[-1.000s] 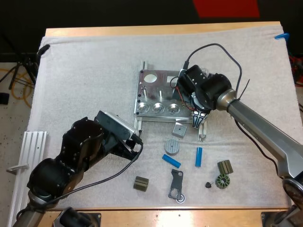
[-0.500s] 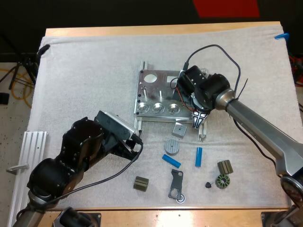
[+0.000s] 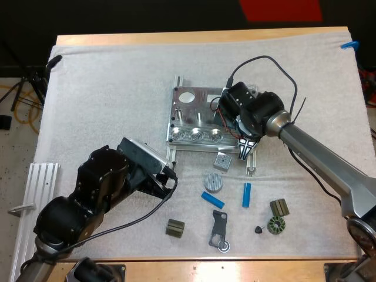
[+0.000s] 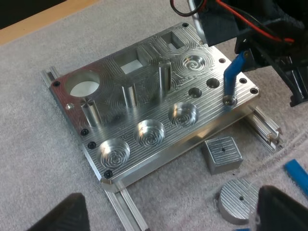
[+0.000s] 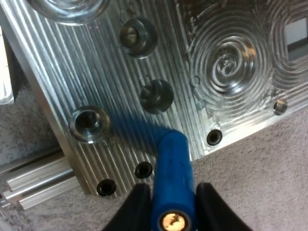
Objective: Load cells from right to left
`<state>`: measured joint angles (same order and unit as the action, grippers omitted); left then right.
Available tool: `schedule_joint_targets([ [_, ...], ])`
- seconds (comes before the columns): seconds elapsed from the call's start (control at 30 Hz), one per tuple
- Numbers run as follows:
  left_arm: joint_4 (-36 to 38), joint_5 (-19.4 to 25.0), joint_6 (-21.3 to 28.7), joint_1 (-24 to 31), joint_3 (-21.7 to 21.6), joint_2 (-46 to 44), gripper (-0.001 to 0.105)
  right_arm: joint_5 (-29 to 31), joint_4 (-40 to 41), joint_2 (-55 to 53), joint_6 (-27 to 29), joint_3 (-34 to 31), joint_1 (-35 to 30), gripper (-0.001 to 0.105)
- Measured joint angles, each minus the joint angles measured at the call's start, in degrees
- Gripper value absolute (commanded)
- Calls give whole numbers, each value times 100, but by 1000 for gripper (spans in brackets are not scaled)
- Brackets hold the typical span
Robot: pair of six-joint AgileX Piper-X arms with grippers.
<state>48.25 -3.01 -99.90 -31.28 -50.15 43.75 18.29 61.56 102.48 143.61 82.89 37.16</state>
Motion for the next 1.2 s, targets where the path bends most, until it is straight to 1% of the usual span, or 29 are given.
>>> schedule_joint_targets([
  [0.03, 0, 0, 0, 0, 0, 0, 70, 0, 0, 0, 0, 0, 0, 27],
  [0.07, 0, 0, 0, 0, 0, 0, 70, 0, 0, 0, 0, 0, 0, 32],
  [0.13, 0, 0, 0, 0, 0, 0, 70, 0, 0, 16, 0, 0, 0, 47],
  [0.17, 0, 0, 0, 0, 0, 0, 70, 0, 0, 23, 0, 0, 0, 49],
  [0.3, 0, 0, 0, 0, 0, 0, 70, -11, -56, 22, 0, 0, 0, 50],
  [0.5, 0, -43, 0, 0, 0, 0, 70, -244, -230, -292, 0, 0, 0, 50],
  [0.73, 0, -63, 0, 0, 0, 0, 70, -246, -256, -742, -81, 0, 0, 49],
  [0.97, 0, -63, 0, 0, 0, 0, 70, -246, -262, -758, -125, 0, 0, 49],
  [1.0, 0, -63, 0, 0, 0, 0, 70, -295, -262, -758, -150, 0, 0, 49],
  [1.1, 0, -63, 0, 0, 0, 0, 70, -751, -223, -758, -175, 0, 0, 49],
  [1.13, 0, -63, 0, 0, 0, 0, 70, -902, -219, -758, -124, 0, 0, 49],
  [1.2, 0, -63, 0, 0, 0, 0, 70, -1015, -221, -758, 33, 0, 0, 49],
])
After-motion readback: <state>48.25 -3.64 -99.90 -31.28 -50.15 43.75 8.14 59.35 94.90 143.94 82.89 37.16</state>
